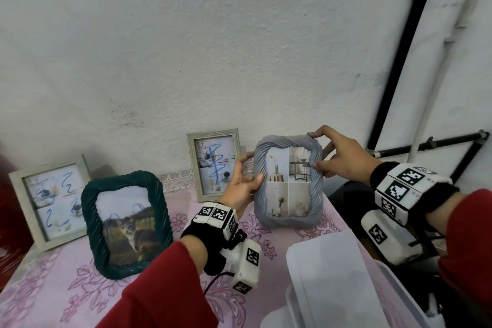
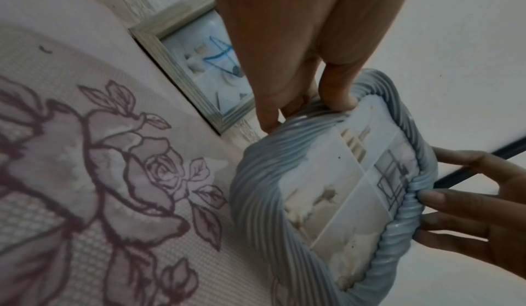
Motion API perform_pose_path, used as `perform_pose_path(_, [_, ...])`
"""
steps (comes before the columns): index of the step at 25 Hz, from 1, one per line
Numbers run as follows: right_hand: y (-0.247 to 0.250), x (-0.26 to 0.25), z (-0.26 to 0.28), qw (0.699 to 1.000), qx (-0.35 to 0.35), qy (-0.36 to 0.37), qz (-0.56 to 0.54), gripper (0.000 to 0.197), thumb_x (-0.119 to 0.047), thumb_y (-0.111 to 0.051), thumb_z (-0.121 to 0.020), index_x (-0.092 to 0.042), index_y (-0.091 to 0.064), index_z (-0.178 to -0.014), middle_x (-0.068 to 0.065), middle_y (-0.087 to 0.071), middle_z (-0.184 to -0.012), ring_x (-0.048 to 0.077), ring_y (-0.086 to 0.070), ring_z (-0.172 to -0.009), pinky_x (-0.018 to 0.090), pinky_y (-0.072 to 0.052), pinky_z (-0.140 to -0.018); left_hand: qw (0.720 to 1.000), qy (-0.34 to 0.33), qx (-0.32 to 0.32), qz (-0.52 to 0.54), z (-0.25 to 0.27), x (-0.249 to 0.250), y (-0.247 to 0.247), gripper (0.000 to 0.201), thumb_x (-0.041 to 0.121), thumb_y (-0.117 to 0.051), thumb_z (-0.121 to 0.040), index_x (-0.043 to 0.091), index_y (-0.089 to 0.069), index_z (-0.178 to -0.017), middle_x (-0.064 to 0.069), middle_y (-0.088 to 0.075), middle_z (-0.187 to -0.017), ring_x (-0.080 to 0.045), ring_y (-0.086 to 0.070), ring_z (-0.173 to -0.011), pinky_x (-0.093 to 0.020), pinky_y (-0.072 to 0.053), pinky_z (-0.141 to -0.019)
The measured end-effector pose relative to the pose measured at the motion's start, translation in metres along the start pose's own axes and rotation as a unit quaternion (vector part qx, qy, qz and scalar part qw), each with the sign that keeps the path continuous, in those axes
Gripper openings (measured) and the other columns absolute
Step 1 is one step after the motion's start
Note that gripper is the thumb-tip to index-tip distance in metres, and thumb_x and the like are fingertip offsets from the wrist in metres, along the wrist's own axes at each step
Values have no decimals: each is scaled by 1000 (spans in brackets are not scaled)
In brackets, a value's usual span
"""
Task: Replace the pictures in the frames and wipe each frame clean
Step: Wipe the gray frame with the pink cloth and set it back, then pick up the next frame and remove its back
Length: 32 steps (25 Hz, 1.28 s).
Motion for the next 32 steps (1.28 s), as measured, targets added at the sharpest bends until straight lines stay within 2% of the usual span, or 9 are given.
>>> perform_pose_path(3, [-6, -4, 5, 1000, -17, -2, -12, 53, -2, -71, -77, -25, -48, -119, 10, -60, -81, 11, -64, -48, 27, -59, -55, 1000, 8, 0, -27, 7, 0, 5, 47, -4, -45, -93, 31, -38, -123, -11, -64, -101, -19, -64, -77, -30, -52, -65])
perform_pose_path(10, [-11, -10, 24, 999, -33, -11, -2, 51, -2, -69, -79, -21, -47, -121, 17, -60, -85, 21, -65, -57, 30, -60, -60, 997, -4, 3, -77, 26, 1, 4, 47, -1, -44, -95, 28, -32, -129, -10, -64, -97, -11, -66, -74, -27, -56, -58])
perform_pose_path(13, [-12, -13, 32, 999, -33, -6, 14, 51, 0, -65, -82, -19, -45, -124, 18, -63, -83, 21, -65, -59, 25, -58, -59, 995, -3, 10, -95, 29, 0, 5, 47, -1, -44, -95, 20, -29, -134, -16, -61, -105, -17, -63, -82, -26, -58, -62])
perform_pose_path(17, [-9, -15, 37, 997, -42, 3, 61, 59, -3, -66, -81, -24, -42, -131, 16, -67, -89, 11, -60, -63, 13, -49, -59, 991, -11, 26, -130, 31, 4, 9, 47, -1, -49, -93, 14, -33, -134, -11, -60, -91, -16, -62, -79, -22, -58, -61])
perform_pose_path(19, [-4, -17, 39, 997, -37, 7, 73, 65, -7, -69, -80, -27, -41, -135, 14, -65, -93, 5, -55, -66, 21, -46, -68, 988, -6, 36, -148, 32, 7, 12, 44, 3, -51, -93, 15, -35, -132, -9, -61, -91, -16, -62, -82, -23, -56, -62])
perform_pose_path(22, [1, -24, 40, 995, -9, 20, 100, 67, -12, -69, -81, -29, -38, -138, 9, -58, -97, 9, -54, -73, 24, -43, -78, 979, 24, 63, -190, 32, 12, 22, 40, 19, -52, -94, 18, -39, -133, -12, -58, -106, -20, -58, -96, -29, -50, -72])
perform_pose_path(27, [11, -57, 33, 986, 77, 64, 132, 50, -9, -61, -84, -14, -48, -131, 13, -46, -120, 21, -51, -107, 25, -40, -92, 967, -14, 111, -228, 39, 51, 38, 32, 20, -51, -95, 12, -50, -126, -5, -55, -100, -11, -56, -85, -19, -49, -61])
perform_pose_path(30, [2, -93, 20, 984, 85, 111, 114, 34, -6, -58, -84, -9, -57, -118, 11, -52, -115, 16, -51, -98, 16, -36, -78, 959, -56, 146, -238, 37, 87, 54, 27, 11, -50, -95, 4, -57, -120, -6, -57, -102, -14, -54, -89, -19, -47, -59])
perform_pose_path(32, [-13, -116, 9, 984, 68, 127, 105, 27, -8, -58, -86, -9, -61, -113, 10, -57, -112, 17, -53, -94, 18, -39, -78, 948, -75, 172, -259, 33, 112, 67, 25, 5, -49, -94, -1, -61, -114, -9, -58, -103, -16, -53, -91, -19, -45, -60])
Point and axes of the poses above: each hand's wrist, its own z-axis away from the middle knuckle, its own y-axis out of the back of the hand, x = y × z, the point moved 9 cm from there along -z, towards the middle knuckle
